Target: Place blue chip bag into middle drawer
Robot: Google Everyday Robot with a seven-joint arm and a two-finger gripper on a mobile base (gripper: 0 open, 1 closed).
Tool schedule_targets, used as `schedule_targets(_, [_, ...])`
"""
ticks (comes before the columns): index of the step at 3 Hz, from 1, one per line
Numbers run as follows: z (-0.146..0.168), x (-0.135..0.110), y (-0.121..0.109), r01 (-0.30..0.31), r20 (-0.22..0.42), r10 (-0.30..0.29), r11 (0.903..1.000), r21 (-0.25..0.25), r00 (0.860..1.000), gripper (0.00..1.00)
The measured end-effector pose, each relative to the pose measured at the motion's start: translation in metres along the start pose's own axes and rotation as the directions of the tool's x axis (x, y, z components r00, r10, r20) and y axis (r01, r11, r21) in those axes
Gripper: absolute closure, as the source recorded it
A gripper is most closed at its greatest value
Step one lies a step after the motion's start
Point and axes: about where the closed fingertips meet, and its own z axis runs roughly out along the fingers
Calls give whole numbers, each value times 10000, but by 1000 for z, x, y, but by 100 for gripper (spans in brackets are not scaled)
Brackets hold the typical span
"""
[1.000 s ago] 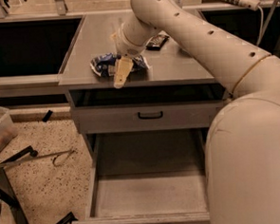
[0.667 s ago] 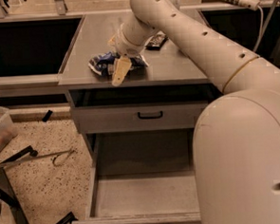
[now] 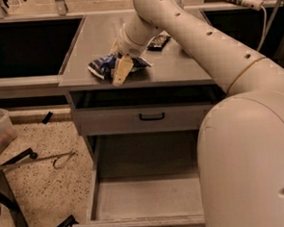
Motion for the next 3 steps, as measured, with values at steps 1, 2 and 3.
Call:
schedule_targets(1, [-1,-1,3,0,0,0,10000,0,10000,88])
schedule_targets(2, [-44,-20,26,-147,587,140,9998,130,9982,100])
schedule_targets(3, [-121,-28,70,-458,678,409,9964,717,9969,100])
